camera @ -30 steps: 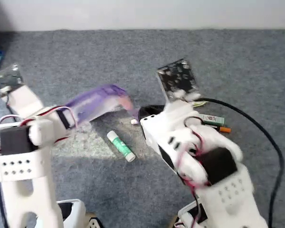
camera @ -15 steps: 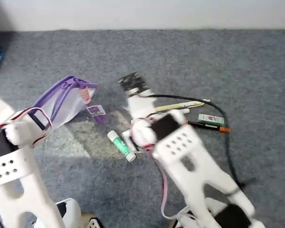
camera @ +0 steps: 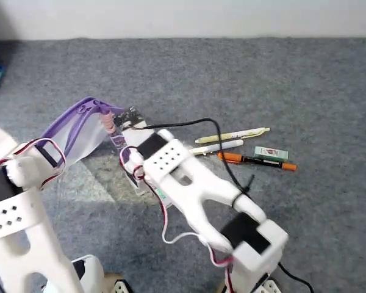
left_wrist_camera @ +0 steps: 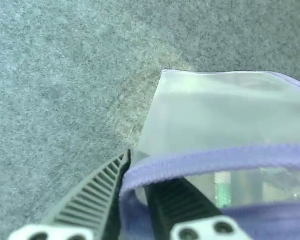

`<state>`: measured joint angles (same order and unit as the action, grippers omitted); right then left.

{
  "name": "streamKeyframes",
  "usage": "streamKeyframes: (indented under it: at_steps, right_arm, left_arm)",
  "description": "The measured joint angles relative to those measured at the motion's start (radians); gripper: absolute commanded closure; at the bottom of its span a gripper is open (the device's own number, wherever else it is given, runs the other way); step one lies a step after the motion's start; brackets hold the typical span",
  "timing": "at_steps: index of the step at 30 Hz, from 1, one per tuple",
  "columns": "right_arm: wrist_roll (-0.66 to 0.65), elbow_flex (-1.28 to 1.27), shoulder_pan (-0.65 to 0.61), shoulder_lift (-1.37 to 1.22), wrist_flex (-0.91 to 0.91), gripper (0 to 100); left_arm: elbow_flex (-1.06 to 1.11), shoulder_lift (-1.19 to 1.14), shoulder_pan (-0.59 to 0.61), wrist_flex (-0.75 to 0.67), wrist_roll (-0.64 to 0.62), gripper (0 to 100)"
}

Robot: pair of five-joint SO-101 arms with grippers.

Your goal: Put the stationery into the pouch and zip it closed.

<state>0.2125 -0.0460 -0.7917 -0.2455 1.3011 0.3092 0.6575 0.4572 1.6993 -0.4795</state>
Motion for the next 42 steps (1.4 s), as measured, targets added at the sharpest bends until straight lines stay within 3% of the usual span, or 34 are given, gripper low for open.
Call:
streamKeyframes:
  at_steps: [7, 11, 20, 26, 31, 36, 42]
  right_arm:
    - [0.0, 0.124, 0.002, -0.219, 0.0, 81.3]
    - [0.0, 0.187, 0.011, -0.305, 0.0, 99.4]
    - [0.0, 0.206, 0.06, -0.301, 0.12, 99.1]
    - [0.0, 0.206, 0.095, -0.138, 0.304, 99.1]
    - [0.0, 0.206, 0.118, 0.051, 0.44, 99.1]
    - [0.0, 0.206, 0.118, 0.298, 0.448, 99.1]
    - [0.0, 0.206, 0.118, 0.577, 0.379, 99.1]
  left_arm:
    - [0.0, 0.0, 0.0, 0.0, 0.0, 99]
    - [0.0, 0.0, 0.0, 0.0, 0.0, 99]
    - [0.0, 0.0, 0.0, 0.005, 0.002, 99]
    - [0.0, 0.0, -0.005, 0.008, 0.002, 99]
    - [0.0, 0.0, -0.083, 0.023, -0.034, 99]
    - [0.0, 0.0, -0.181, 0.017, -0.094, 99]
    - [0.0, 0.0, -0.215, -0.048, -0.109, 99]
